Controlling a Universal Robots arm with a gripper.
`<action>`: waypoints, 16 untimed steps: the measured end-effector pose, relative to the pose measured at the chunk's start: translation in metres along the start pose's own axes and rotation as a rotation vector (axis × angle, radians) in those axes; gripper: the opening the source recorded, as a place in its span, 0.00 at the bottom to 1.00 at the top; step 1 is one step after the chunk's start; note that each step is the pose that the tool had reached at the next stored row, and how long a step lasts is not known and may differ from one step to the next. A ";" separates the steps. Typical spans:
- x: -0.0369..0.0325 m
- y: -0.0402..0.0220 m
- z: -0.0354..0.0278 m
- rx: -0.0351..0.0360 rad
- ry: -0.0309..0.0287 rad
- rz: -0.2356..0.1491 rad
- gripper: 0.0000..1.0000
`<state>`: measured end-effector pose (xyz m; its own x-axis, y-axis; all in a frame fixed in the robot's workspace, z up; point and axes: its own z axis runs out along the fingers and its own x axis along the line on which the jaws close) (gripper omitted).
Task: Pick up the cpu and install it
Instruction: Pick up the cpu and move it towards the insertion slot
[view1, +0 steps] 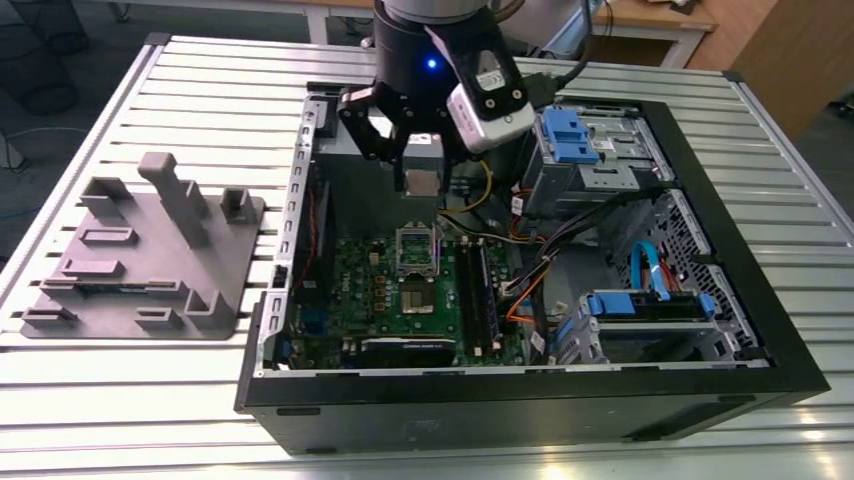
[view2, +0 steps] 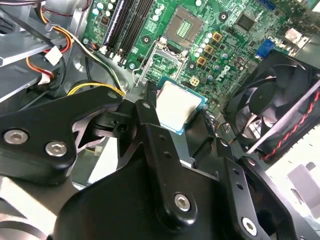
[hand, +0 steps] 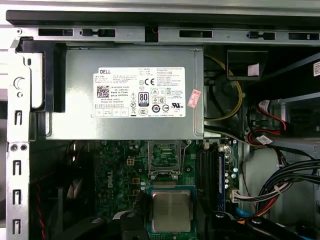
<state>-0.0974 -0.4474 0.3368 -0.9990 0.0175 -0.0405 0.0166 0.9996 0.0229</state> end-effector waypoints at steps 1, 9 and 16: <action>0.0001 -0.0002 0.0018 -0.0001 -0.0001 0.000 0.47; 0.0005 -0.0011 0.0125 0.0001 0.0000 0.000 0.47; 0.0007 -0.0012 0.0174 0.0000 0.0000 0.000 0.47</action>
<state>-0.0974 -0.4483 0.3194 -0.9990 0.0175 -0.0405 0.0166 0.9996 0.0229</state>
